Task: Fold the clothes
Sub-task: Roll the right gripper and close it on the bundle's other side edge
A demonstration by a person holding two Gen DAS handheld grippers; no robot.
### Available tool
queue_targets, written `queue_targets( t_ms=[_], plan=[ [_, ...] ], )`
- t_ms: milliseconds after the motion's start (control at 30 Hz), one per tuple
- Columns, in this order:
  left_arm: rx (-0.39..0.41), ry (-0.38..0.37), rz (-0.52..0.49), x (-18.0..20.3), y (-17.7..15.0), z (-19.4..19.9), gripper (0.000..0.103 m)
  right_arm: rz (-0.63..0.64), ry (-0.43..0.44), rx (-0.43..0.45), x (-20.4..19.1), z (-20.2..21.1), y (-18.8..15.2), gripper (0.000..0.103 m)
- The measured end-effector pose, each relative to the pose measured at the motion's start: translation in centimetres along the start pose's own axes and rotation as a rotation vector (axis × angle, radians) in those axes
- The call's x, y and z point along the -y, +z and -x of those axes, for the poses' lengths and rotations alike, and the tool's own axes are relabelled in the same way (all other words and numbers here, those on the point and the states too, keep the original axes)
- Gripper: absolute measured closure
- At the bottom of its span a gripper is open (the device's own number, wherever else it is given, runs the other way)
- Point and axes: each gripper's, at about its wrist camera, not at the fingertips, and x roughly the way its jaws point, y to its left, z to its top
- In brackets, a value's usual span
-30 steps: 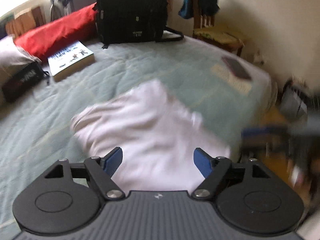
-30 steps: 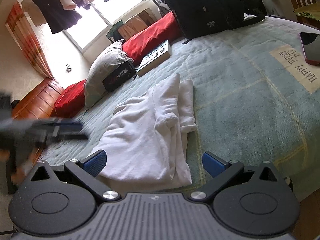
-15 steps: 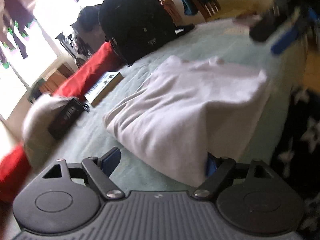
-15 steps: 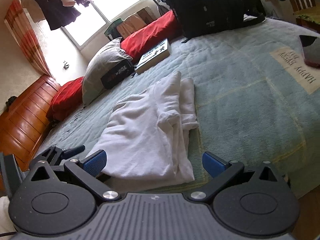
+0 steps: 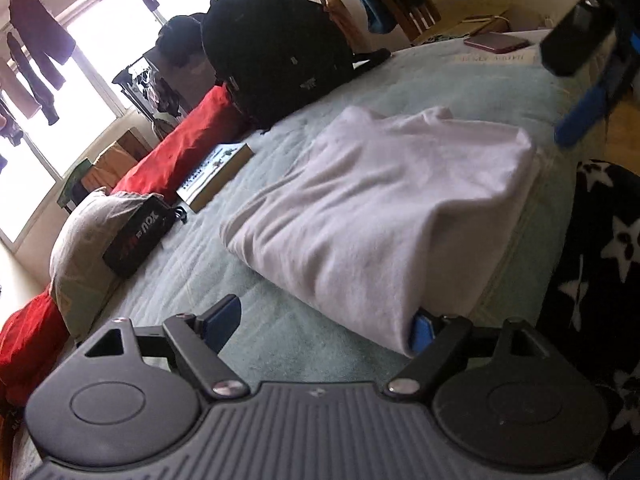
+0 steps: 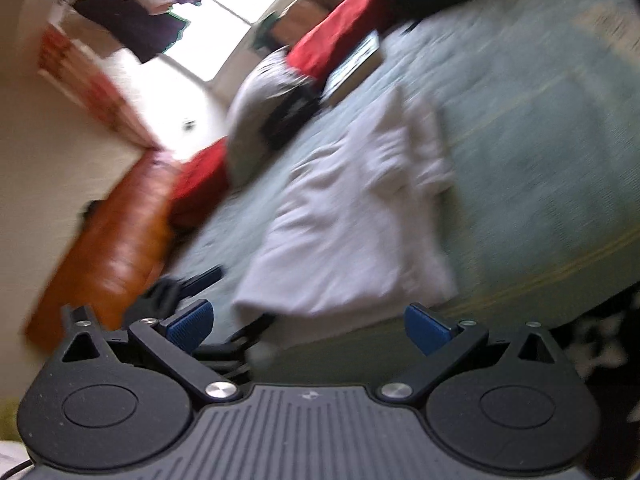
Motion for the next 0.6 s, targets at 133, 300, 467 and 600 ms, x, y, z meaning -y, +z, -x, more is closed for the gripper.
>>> queue_targets(
  t_ms=[133,300,467,600],
  plan=[
    [-0.008,-0.009,0.023,-0.4,-0.1,0.0,0.018,-0.047,0.055,-0.014,1.0,-2.2,0.4,0.000],
    [-0.019,-0.027,0.070,-1.0,-0.7,-0.1,0.018,-0.135,0.009,0.042,3.5,-2.6,1.1,0.005],
    [-0.030,-0.051,0.071,-0.8,-1.0,-0.6,0.018,-0.132,0.015,0.100,4.6,-1.9,1.6,0.033],
    [-0.030,-0.051,0.044,-0.5,-0.9,-0.4,0.018,-0.140,-0.018,0.065,5.5,-2.7,1.5,0.092]
  ],
)
